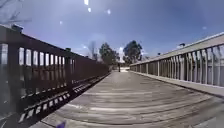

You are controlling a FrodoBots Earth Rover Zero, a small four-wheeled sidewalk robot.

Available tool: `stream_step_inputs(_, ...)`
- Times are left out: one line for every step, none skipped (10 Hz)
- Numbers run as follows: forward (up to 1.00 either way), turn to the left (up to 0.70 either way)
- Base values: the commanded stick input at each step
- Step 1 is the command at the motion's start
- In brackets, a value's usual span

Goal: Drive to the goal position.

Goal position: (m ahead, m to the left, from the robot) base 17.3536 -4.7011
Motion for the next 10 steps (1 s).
stream_step_inputs(0.7,0.0)
stream_step_inputs(0.7,0.0)
stream_step_inputs(0.7,0.0)
stream_step_inputs(0.7,0.0)
stream_step_inputs(0.7,0.0)
stream_step_inputs(0.7,0.0)
stream_step_inputs(0.7,0.0)
stream_step_inputs(0.7,0.0)
stream_step_inputs(0.7,0.0)
stream_step_inputs(0.7,0.0)
